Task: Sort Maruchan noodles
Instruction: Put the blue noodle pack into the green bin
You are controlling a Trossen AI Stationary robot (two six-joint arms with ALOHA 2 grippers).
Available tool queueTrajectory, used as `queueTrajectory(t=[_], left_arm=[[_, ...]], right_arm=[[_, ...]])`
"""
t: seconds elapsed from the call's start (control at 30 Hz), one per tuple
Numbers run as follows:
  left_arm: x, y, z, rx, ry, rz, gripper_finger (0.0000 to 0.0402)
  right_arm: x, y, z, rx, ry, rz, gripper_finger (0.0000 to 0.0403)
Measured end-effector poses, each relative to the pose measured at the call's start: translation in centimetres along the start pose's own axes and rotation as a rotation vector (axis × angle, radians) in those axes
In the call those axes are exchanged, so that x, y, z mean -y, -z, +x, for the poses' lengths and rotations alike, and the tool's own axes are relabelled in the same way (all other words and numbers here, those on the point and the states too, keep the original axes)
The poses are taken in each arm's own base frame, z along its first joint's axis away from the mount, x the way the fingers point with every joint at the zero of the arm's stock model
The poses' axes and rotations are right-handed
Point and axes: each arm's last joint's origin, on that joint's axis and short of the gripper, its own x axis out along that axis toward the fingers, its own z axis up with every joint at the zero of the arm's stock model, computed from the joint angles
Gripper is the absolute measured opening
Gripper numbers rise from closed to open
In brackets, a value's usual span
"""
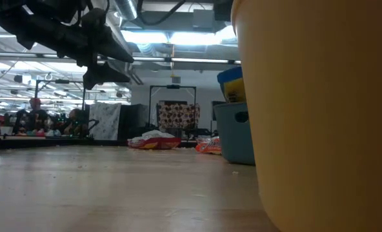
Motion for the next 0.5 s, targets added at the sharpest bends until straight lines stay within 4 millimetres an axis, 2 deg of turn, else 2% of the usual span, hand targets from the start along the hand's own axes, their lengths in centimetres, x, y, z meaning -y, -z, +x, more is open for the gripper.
queueTrajectory(t=[0.17, 0.5], left_arm=[[0.00, 0.00, 0.00, 0.000, 0.000, 0.000, 0.0263], [-0.27, -0.09, -0.01, 0.008, -0.020, -0.005, 0.0263]], right_arm=[[-0.01, 0.08, 0.08, -0.044, -0.003, -0.001, 0.0046], [0.17, 0.15, -0.34, -0.091, -0.038, -0.058, 0.0181]])
